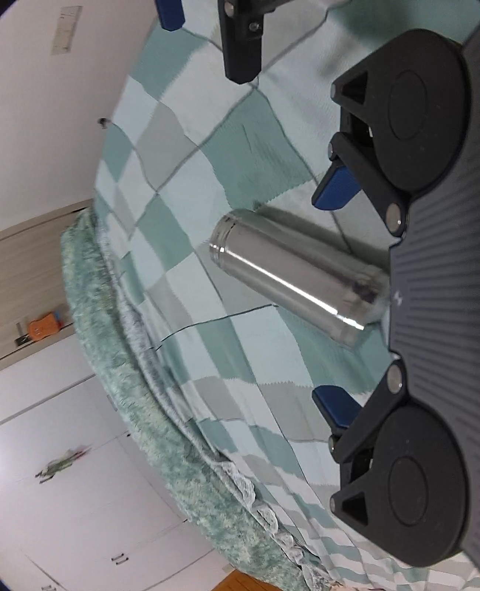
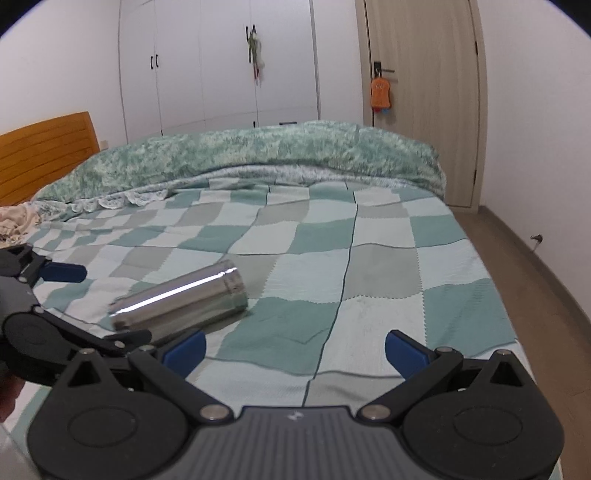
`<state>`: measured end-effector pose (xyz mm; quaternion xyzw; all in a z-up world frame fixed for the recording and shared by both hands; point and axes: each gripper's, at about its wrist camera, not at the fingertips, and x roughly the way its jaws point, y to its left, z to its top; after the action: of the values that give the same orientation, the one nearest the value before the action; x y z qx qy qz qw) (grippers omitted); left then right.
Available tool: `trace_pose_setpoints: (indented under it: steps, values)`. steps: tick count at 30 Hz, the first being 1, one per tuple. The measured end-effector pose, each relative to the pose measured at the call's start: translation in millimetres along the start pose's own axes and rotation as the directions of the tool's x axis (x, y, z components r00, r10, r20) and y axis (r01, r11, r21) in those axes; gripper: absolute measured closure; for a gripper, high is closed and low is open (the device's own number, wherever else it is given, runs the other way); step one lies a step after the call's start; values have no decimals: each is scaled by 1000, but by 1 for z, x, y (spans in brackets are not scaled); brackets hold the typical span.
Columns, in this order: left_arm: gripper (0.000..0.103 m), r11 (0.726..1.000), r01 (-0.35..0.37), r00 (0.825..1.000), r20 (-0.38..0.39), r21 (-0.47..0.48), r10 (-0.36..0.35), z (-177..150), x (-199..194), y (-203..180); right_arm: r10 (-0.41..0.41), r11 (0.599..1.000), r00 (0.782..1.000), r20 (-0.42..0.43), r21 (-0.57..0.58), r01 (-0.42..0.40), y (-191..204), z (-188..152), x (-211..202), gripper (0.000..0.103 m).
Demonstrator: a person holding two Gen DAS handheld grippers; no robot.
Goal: Flip cup upright
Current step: 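Move the left gripper to the lying silver bottle and close on it, then lift the silver bottle with the left gripper and tilt it upright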
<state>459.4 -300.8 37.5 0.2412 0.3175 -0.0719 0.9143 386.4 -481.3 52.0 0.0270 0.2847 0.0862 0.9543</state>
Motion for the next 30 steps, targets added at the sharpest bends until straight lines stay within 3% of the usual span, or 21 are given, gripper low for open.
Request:
trace_pose_setpoints:
  steps: [7,9,11,13,19,30]
  values:
    - [0,999,16,994,-105,40,-12,10,59,-6,56,998,998,-26,2,-56,-11,0,51,0]
    - [8,999,37,992,-123,16,-35,10,71,-4,71,997,997,-26,3,-71,-11,-2,60,0]
    - [27,997,73,987,-144,-24,-75,10,80,-1,78,997,997,-27,-2,-78,-10,-3,69,0]
    - [35,996,77,988,-130,-36,-81,10,78,-1,84,996,996,-29,-6,-84,-10,-5,74,0]
    - [38,996,82,992,-96,-34,-85,10,44,-7,85,996,996,-16,6,-85,-8,-10,60,0]
    - [38,991,120,992,-37,-55,-122,-10,-58,-9,98,995,994,42,23,-99,13,-18,-32,0]
